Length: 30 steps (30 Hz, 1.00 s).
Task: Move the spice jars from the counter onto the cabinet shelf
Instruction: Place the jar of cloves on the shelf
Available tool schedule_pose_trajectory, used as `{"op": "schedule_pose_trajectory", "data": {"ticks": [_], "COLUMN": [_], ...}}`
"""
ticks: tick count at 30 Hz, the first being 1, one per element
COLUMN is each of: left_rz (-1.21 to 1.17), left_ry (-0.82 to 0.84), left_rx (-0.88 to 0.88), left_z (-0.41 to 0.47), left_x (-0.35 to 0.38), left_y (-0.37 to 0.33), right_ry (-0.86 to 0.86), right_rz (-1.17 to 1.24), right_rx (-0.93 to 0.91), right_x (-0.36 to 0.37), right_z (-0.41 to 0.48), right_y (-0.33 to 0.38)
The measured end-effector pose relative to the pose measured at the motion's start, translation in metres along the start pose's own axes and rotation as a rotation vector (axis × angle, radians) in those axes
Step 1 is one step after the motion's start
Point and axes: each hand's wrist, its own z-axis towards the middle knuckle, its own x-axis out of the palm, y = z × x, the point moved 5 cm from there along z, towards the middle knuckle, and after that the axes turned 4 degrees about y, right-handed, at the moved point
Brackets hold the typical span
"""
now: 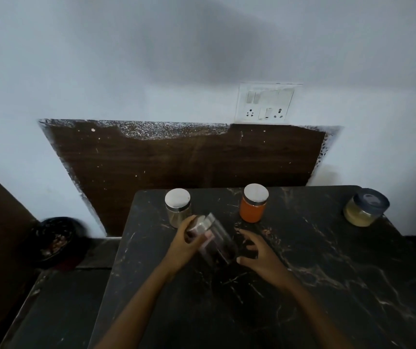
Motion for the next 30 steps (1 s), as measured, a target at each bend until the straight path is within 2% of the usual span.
{"op": "schedule_pose_trajectory", "data": {"ticks": [4, 11, 20, 25, 28, 30], "left_rz": [-0.129, -0.142, -0.082, -0.060, -0.105, -0.197], "left_ry": [-0.016, 0.039, 0.062, 0.089, 0.120, 0.128], "left_rx": [-0.016, 0.002, -0.002, -0.021, -0.035, -0.068], "left_z": [-0.018, -0.033, -0.032, -0.033, -0.036, -0.036], "left_x": [-0.003, 0.002, 0.008, 0.012, 0.018, 0.023], "left_y": [-0.024, -0.047, -0.057, -0.063, -0.066, -0.062], "right_ry": [0.000, -0.002, -0.073, -0.071, -0.129, -0.191], "right_rz": [0.082, 0.369, 0.398, 0.603, 0.660, 0.590], "right_rx": [-0.022, -0.046, -0.008, 0.076, 0.038, -0.021], "right_x": [-0.005, 0.008, 0.009, 0.013, 0.014, 0.015], "right_z": [-0.024, -0.057, -0.066, -0.062, -0.066, -0.069], "right_y": [0.016, 0.031, 0.033, 0.027, 0.028, 0.034]}}
